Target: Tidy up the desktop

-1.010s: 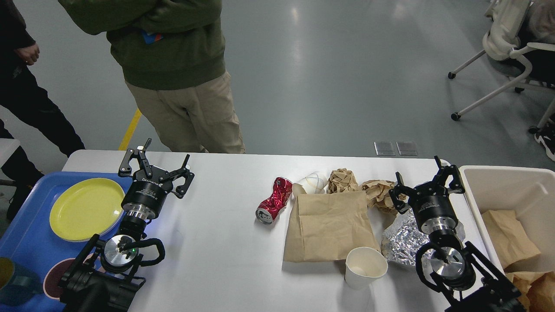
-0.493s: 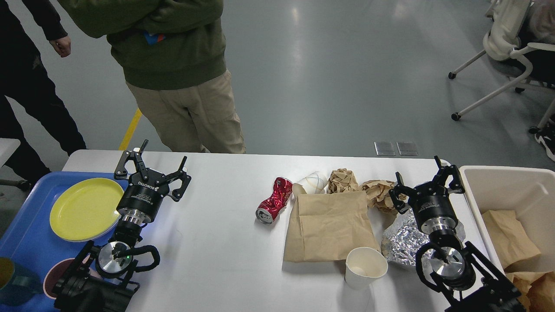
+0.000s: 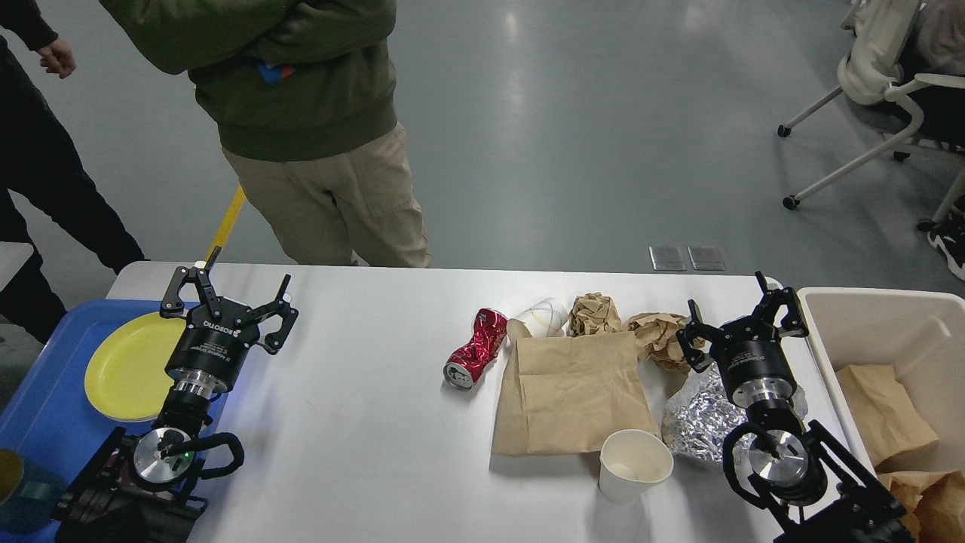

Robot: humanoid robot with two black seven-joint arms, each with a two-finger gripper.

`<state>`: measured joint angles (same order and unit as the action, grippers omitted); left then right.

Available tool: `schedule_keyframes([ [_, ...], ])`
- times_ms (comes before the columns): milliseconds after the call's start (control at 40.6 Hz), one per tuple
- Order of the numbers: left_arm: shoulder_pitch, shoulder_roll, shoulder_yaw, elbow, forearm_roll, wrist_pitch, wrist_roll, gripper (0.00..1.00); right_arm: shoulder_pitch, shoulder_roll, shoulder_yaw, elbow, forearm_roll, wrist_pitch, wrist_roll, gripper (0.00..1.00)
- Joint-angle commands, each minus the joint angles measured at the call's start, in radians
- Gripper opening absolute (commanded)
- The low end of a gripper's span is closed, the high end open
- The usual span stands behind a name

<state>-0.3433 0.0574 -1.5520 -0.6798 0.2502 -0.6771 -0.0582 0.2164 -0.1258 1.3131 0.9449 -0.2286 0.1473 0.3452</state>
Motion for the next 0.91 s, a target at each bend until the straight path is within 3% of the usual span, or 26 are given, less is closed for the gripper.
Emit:
schedule_keyframes([
  [0, 0.001, -0.001, 0.001, 0.000, -0.020, -0.001, 0.001, 0.96, 0.000, 0.000, 0.000, 0.002, 0.000, 0.000, 0.000, 1.00],
  [887, 0.001, 0.001, 0.007, 0.000, -0.020, -0.001, 0.000, 0.96, 0.012, -0.005, -0.006, -0.014, 0.000, 0.000, -0.015, 1.00],
])
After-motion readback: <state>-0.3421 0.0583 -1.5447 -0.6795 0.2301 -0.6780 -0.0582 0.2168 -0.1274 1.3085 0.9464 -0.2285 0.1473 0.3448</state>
